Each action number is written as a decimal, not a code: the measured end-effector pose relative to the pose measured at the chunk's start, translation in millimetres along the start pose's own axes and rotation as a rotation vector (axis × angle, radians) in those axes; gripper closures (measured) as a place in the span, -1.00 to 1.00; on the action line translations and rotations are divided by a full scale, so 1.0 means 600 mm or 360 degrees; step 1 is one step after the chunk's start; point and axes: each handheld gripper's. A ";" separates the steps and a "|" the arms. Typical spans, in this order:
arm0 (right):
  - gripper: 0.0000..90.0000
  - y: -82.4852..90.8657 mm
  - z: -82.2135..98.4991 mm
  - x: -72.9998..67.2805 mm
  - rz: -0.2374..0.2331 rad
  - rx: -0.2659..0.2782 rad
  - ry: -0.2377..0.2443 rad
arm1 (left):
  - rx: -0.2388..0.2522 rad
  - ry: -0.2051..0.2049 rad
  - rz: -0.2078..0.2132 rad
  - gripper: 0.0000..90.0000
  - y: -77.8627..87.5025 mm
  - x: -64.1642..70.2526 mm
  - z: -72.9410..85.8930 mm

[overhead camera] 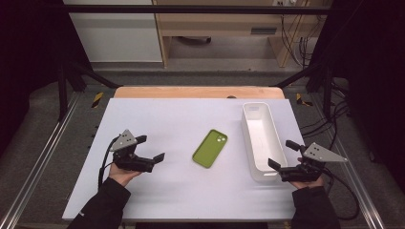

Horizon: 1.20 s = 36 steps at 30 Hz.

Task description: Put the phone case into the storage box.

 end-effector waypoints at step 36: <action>-0.99 0.000 -0.001 -0.001 0.0000 -0.0015 0.0016 | -0.0069 -0.0061 0.0053 -1.00 -0.075 0.028 -0.069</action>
Point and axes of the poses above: each handheld gripper's, and its own axes: y roughly backward along the jaws, z roughly out of its underside, x roughly to its right, and after that the axes turned 8 degrees about -x, right-handed
